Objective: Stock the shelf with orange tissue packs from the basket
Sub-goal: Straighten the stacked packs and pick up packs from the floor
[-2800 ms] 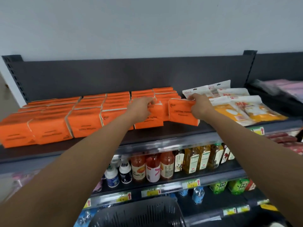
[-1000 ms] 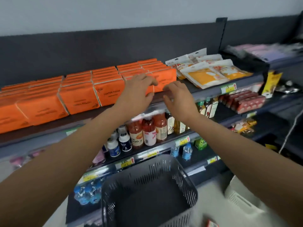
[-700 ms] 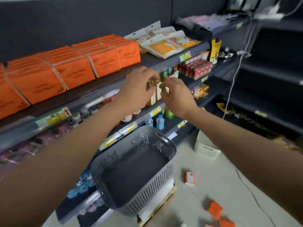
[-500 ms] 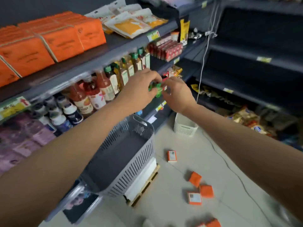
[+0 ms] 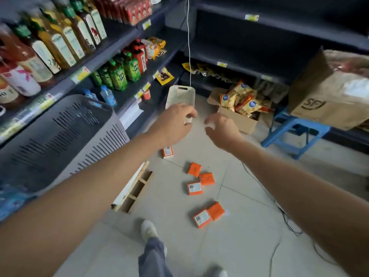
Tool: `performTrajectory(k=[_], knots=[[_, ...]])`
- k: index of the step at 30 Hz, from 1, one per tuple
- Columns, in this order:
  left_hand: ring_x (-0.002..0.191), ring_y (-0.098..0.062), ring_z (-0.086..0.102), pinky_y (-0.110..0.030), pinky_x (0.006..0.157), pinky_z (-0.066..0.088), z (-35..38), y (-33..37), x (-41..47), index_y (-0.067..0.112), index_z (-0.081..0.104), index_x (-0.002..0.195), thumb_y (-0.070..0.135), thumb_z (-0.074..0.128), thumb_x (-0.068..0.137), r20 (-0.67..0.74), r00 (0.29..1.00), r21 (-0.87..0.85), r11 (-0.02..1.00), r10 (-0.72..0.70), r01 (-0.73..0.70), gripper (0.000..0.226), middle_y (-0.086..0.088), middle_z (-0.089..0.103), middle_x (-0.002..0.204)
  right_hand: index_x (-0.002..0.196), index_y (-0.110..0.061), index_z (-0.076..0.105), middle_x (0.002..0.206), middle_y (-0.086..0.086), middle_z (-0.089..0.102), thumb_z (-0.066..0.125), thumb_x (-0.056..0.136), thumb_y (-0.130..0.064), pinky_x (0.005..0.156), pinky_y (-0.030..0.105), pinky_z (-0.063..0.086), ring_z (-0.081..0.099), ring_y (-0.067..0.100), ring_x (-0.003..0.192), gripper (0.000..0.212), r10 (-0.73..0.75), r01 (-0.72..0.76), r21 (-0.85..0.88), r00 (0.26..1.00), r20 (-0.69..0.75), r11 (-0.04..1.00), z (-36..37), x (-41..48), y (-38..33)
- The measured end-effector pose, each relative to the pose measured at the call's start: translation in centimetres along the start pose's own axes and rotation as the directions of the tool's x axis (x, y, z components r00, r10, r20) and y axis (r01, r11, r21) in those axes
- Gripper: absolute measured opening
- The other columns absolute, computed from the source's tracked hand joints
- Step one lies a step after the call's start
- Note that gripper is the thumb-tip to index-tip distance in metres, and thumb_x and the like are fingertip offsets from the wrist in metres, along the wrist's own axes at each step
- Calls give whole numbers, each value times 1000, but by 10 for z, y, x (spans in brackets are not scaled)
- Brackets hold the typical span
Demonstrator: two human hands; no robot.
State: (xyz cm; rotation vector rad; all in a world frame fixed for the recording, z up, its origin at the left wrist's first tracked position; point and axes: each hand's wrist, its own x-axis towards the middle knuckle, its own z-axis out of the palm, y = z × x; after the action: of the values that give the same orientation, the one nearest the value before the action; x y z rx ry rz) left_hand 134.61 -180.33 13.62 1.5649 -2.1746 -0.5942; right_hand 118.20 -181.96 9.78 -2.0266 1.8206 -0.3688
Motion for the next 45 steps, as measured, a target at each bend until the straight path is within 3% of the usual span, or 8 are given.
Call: performTrajectory(k=[7,13,18,26,38,42,45], knots=[[103,-24,59,-31,93,45,144,30,-44,7,63,109,5,59,84,193,970,-43,986,-148,159,25,-10,62,112,117,-14,62,127,6,58,53,90,-14,97,33,42,51,26,118,28,103,-87,-91,976,191,992,47,-80,119],[101,-29,60,-33,88,48,231,12,-65,6,64,104,5,56,84,318,919,-66,962,-231,265,21,-14,64,108,117,-17,62,126,5,59,51,88,-13,96,32,44,53,27,117,30,227,-211,-90,939,258,973,99,-113,182],[107,-26,59,-26,86,44,315,-35,-79,7,62,111,5,52,87,380,878,-46,942,-291,332,26,-10,63,115,120,-19,60,127,5,58,52,88,-15,95,32,42,51,26,119,33,284,-262,-111,903,323,959,181,-113,225],[111,-27,57,-31,92,45,475,-138,-92,7,60,113,8,55,87,457,810,-9,909,-367,417,26,-11,61,121,123,-18,58,128,5,56,51,89,-16,97,34,41,49,26,120,34,368,-353,-108,868,332,929,338,-115,317],[102,-27,59,-34,84,47,705,-261,-113,5,59,103,6,57,84,526,766,55,913,-370,403,19,-12,63,110,122,-11,55,121,12,58,55,89,-17,83,33,47,58,30,107,33,507,-522,-55,790,344,851,563,-112,448],[107,-27,57,-35,88,47,745,-287,-101,10,54,103,11,60,83,549,742,165,920,-386,356,20,-10,60,117,134,-14,46,132,13,49,55,90,-18,92,34,43,45,31,123,45,510,-510,-89,800,316,856,605,-103,480],[115,-28,54,-38,95,47,768,-302,-97,8,49,118,18,65,82,576,701,261,907,-420,329,40,-11,55,126,142,-16,35,137,15,40,56,90,-18,97,39,41,35,33,128,56,546,-540,-110,783,298,834,619,-95,499]])
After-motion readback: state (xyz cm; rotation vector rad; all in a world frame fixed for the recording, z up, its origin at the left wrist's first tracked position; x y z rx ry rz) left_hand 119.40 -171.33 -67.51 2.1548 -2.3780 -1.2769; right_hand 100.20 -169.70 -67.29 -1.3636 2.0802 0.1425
